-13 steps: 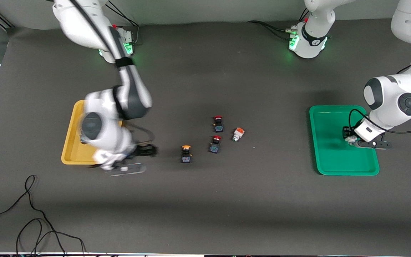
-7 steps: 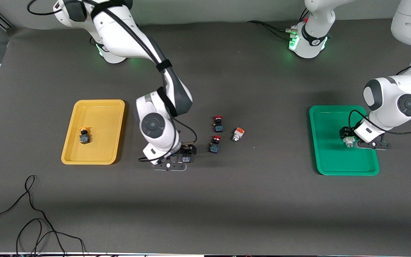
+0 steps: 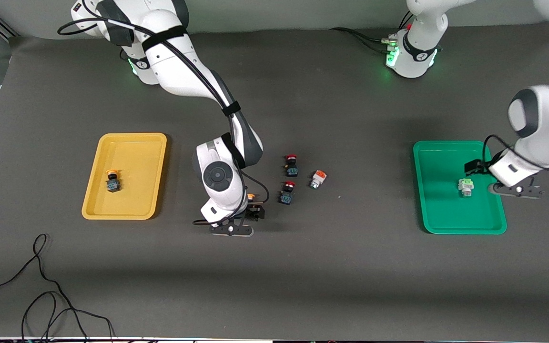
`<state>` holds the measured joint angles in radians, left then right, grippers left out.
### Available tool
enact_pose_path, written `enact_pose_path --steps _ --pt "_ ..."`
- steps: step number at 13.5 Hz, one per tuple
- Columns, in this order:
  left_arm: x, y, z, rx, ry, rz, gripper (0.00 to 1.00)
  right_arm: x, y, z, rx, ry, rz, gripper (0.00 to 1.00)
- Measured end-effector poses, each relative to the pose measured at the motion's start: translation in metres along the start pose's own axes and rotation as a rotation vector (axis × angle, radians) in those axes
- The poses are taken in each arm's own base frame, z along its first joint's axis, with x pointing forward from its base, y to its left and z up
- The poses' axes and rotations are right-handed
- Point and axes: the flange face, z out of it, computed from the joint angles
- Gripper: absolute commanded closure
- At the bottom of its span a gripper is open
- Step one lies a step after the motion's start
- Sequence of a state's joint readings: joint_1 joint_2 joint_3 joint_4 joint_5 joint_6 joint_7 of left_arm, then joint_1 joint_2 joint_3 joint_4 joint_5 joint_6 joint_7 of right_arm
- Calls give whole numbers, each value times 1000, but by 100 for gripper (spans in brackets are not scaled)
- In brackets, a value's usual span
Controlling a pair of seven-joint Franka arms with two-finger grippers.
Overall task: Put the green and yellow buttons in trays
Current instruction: 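Grasp another blue button while the left gripper grasps the orange button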
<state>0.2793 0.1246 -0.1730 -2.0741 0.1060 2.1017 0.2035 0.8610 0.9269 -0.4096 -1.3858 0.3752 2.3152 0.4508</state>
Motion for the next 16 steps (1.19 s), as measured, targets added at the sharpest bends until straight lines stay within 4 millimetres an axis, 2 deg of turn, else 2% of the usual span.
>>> enact_pose_path --steps 2,3,4,5,6,9,10,14,16 --pt "9 31 -72 -15 -26 -8 0 0 0 0 0 0 0 13" --pt "13 49 -99 -27 -33 -21 0 0 -1 1 0 0 -1 17" --pt "19 70 -118 -33 -34 -40 0 -2 -3 1 1 -2 -4 17" --pt "24 97 -129 -31 -30 -60 0 -6 -6 3 1 -5 -10 18" --pt "31 127 -133 -29 -25 -75 0 -10 -10 6 -1 -9 -17 25" --pt "50 223 -112 -23 -34 -104 0 -16 -14 14 -9 -14 -26 61" --pt "57 253 -99 -25 -29 -121 0 -16 -13 16 -11 -15 -25 68" --pt "71 357 -32 -42 -15 -147 0 -14 -13 14 -8 -8 -24 70" --pt "71 400 6 -51 -15 -164 0 -7 -13 1 -3 -2 -20 70"
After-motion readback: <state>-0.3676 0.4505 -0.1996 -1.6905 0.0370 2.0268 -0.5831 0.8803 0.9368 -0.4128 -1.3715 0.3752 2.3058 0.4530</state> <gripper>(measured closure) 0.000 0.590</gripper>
